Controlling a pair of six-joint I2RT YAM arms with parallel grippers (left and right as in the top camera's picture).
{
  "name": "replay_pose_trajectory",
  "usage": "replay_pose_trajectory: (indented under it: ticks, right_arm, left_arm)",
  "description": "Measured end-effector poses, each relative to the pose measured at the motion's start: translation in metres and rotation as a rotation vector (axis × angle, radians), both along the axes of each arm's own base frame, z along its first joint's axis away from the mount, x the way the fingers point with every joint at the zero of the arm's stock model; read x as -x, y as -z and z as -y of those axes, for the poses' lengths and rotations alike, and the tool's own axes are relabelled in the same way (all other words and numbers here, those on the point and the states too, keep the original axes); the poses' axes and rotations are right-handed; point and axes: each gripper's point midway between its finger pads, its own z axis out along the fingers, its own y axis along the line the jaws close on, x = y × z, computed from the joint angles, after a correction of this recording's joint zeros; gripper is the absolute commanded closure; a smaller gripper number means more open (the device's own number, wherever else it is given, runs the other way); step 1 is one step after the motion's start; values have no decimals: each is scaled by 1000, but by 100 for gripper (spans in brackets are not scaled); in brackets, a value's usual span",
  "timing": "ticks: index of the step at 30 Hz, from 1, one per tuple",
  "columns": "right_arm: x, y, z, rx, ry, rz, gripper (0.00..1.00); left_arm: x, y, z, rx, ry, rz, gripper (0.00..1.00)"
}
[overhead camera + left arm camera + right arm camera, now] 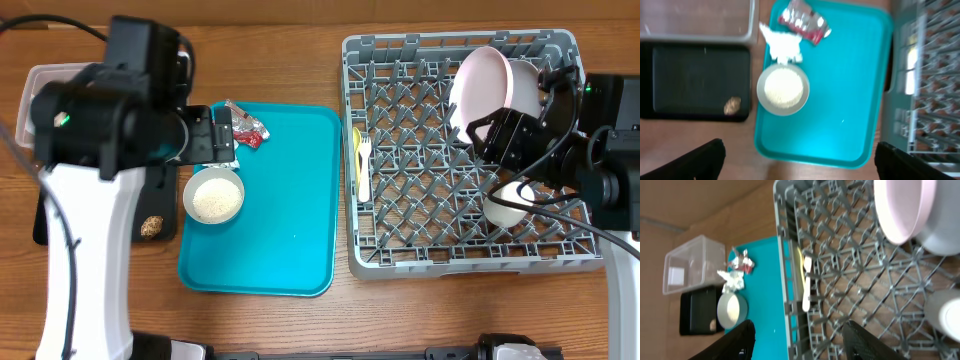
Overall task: Sort waste into correct bins and load items into the dishwasher rack
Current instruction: 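Grasp the bowl of rice on the teal tray with the left gripper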
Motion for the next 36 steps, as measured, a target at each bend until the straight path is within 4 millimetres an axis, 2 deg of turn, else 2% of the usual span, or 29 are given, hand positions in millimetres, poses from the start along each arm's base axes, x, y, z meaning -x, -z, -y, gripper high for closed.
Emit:
replay_pose_trajectory:
  ticks: [2,3,4,6,9,10,13,15,18,20,22,27,31,34,36]
  right_arm:
    - [4,2,-4,-2,-24,-11,40]
    - [6,3,-7,-3,-39,-16,40]
    - [7,3,-10,-3,-54,-18,39]
    - [12,4,-21,-1,-102,-23,38]
    - [20,4,-37,2,-166,-24,32]
    - [23,2,-43,4,-190,-19,30]
    - [35,-2,-53,32,-231,2,25]
    - [40,-5,-53,51,-230,17,25]
    - [42,-7,-47,73,-207,31,29]
    - [41,-6,-45,83,-198,30,32]
    - [39,-4,-44,87,-192,20,34]
    - [37,5,-43,99,-189,-22,36]
    - [36,10,-43,105,-187,-45,37]
    - [34,12,-42,107,-186,-51,38]
    - [34,13,-43,108,-186,-56,37]
  left_arm:
    - [-2,19,0,-10,-10,-67,23]
    - [-3,29,1,-10,-23,-104,28]
    - [-3,37,2,-11,-24,-132,29]
    - [-4,50,5,-2,-18,-182,25]
    - [-2,52,6,2,-18,-191,4]
    - [-1,50,5,1,-19,-182,0]
    - [6,39,0,-9,-36,-141,0]
    - [11,34,-4,-19,-40,-122,0]
    - [11,42,-5,-27,-39,-109,2]
    - [4,59,-4,-31,-34,-126,11]
    - [-3,88,-2,-37,-25,-172,16]
    - [-11,156,1,-48,-22,-306,23]
    - [-24,189,8,-24,-17,-339,30]
    - [-33,207,13,-8,-14,-361,47]
    - [-35,218,15,-5,-12,-386,48]
